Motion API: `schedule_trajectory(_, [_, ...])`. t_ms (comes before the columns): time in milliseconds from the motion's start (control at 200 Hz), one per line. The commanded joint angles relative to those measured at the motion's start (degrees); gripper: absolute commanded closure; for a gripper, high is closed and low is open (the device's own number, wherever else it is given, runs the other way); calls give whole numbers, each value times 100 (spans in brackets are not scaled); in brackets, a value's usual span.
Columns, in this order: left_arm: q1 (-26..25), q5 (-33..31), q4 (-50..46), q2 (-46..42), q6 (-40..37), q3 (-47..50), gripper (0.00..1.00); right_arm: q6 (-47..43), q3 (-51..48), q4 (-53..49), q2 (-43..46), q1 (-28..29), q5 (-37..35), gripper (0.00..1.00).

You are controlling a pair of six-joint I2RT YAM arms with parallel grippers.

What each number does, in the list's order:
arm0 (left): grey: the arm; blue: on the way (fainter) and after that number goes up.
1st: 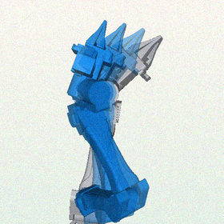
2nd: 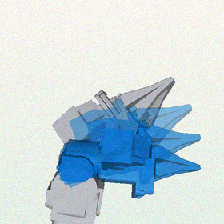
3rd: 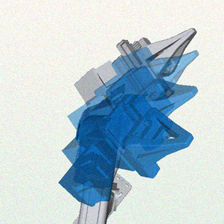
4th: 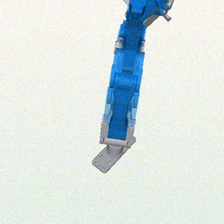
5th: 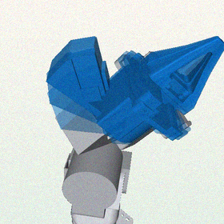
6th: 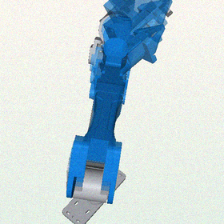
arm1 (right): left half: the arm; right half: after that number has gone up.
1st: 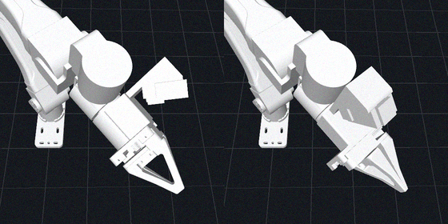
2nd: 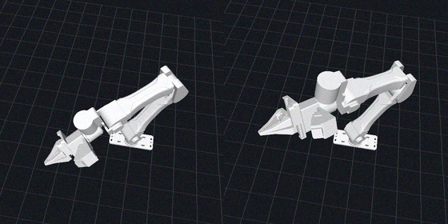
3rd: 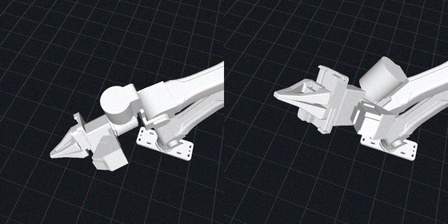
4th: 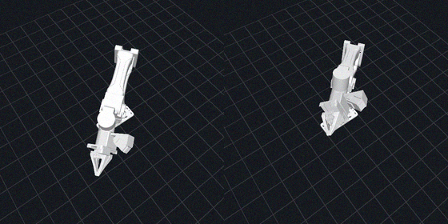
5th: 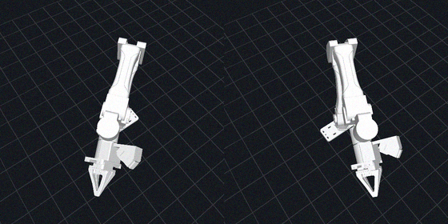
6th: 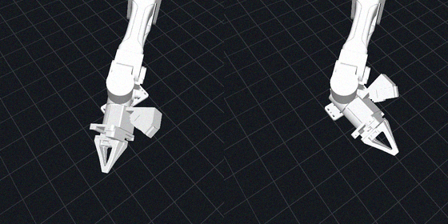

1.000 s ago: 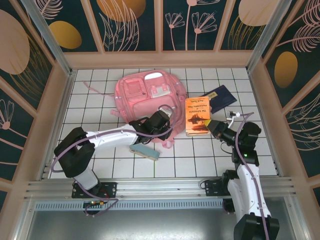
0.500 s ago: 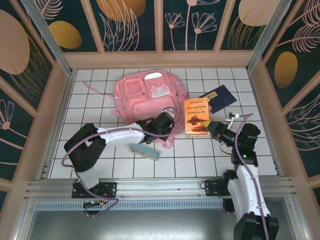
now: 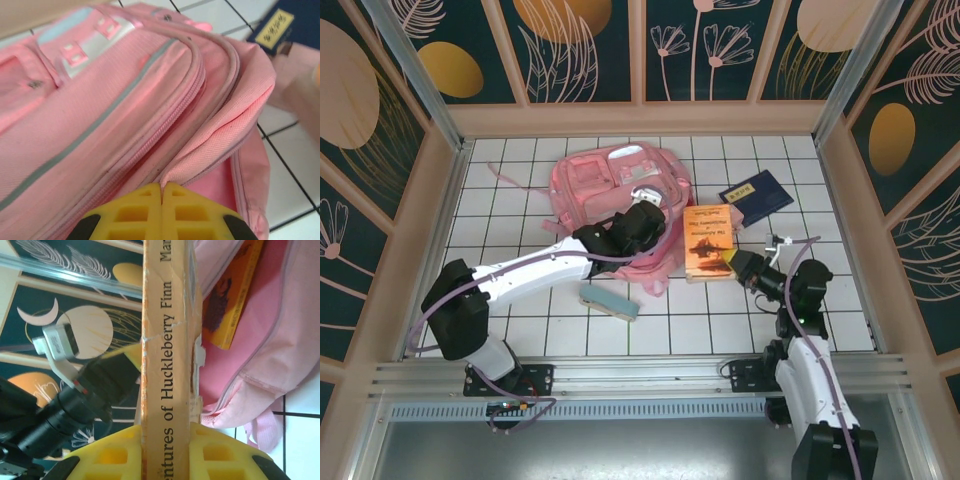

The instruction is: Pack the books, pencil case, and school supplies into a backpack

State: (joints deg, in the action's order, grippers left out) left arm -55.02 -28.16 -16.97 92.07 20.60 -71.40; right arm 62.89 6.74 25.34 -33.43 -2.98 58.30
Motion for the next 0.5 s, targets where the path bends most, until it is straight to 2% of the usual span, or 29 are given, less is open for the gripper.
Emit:
schedule_trajectory(0, [37,-649,123,-300,-25,-520,100,288,-191,1109,-184,703,-370,100])
schedule_trajectory(110, [40,-801,90,-269,-172,-788,100,228,-187,1630,-823,1590,-951,100])
schedule_trajectory(185, [45,-855,89,-260,-220,-875,100,203,-102,1958,-1334,1966,-1221,100])
schedule_trajectory(355, [44,-751,173,-355,-230,-817,100,203,253,2587,-2425,2201,-1368,100])
schedule_trajectory(495, [49,-507,303,-506,-244,-636,100,92,851,2676,-3224,2280,-1375,100])
